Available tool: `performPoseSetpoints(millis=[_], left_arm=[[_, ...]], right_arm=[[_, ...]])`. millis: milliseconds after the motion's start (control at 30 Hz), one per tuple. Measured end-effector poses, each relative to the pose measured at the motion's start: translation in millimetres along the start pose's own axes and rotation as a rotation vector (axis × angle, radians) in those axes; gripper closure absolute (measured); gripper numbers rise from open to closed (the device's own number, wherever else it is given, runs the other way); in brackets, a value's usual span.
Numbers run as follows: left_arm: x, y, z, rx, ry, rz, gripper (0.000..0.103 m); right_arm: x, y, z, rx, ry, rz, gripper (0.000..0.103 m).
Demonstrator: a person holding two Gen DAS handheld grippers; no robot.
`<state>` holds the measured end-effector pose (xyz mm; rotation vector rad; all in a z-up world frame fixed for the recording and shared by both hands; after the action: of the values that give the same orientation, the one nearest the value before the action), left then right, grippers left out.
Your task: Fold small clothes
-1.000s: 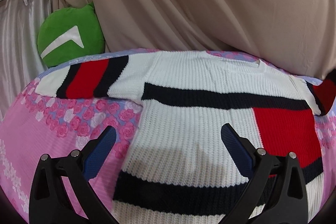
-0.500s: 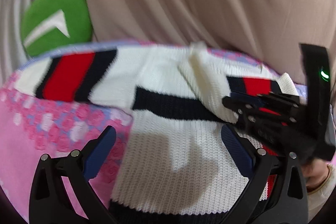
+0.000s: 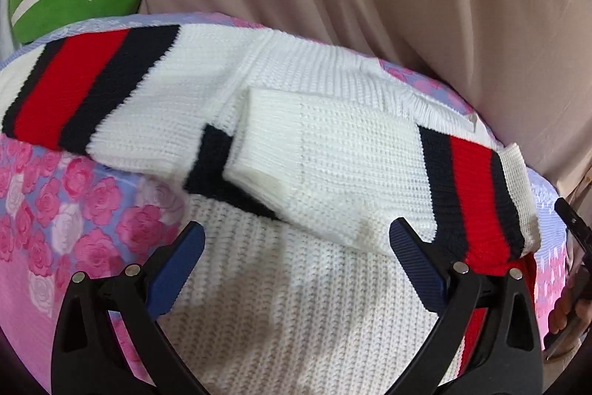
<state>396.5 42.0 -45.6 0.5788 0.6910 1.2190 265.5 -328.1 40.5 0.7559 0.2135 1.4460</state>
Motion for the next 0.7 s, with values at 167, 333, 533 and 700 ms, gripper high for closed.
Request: performPoseSetpoints(millis=[167,333,533,700], left_arm=[[14.1,9.1,-2.4,-0.022,0.011,0.022,0.005],[16.0,-4.5,3.9,0.002,0.016,0.025,0.005],[13.6,2.8,12.6,-0.041,-0.01,0.038,0.005],[3.4,-4.2,15.2,-0.025,-0.018,0.012,0.005]], right_arm=[[-9.6,-37.0,8.1,0.055,-0.042,-0.013,0.038],[9.9,-94.0,2.1,0.144,0.011,-0.086,0.038],[-10.5,-78.8,29.7,0.072,-0.138,0.025,0.094],[-58.0,-89.5,12.9,0.128,-0.237,0.009,0.09]])
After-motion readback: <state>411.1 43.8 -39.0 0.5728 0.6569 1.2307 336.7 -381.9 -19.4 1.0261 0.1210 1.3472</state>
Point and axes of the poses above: each gripper's, at about its wrist camera, not at the fingertips, and y roughly against the way its jaws point, x to its left, z to its top, the point moved 10 cm from there along -y, roughly the way its jaws point, and after that the axes turned 10 degrees about -y, right-handed, at the moved point
